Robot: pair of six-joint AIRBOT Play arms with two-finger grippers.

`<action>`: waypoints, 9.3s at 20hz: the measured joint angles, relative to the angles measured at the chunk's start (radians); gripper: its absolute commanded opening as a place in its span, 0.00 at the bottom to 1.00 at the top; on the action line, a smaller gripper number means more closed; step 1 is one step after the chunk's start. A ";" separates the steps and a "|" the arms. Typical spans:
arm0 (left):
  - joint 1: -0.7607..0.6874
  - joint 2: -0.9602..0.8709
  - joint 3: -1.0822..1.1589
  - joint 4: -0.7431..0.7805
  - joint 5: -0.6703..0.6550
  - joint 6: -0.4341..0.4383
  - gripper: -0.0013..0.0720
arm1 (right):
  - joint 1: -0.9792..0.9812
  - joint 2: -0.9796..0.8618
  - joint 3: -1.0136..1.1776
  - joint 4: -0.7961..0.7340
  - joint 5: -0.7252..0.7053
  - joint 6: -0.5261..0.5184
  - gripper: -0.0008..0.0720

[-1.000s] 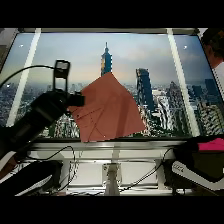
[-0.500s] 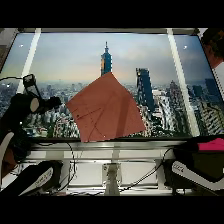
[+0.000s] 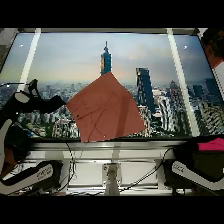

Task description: Fold the clothes and pants, and hang the long-sleeved shirts on hangers.

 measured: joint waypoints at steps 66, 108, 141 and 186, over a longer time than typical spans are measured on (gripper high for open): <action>-0.286 -0.334 0.291 -0.488 0.069 0.571 0.05 | 0.521 -0.843 0.200 0.073 0.012 0.279 0.68; -0.236 -0.240 0.291 -0.489 0.240 0.643 0.04 | 0.574 -0.822 0.387 -0.080 -0.066 0.123 0.02; -0.418 0.207 0.038 -0.177 0.099 0.886 0.04 | 0.595 0.256 -0.747 -0.024 -0.118 -0.256 0.02; -0.629 0.383 -0.091 0.003 -0.352 0.179 0.63 | 0.597 0.588 -1.005 -0.367 0.383 0.195 0.61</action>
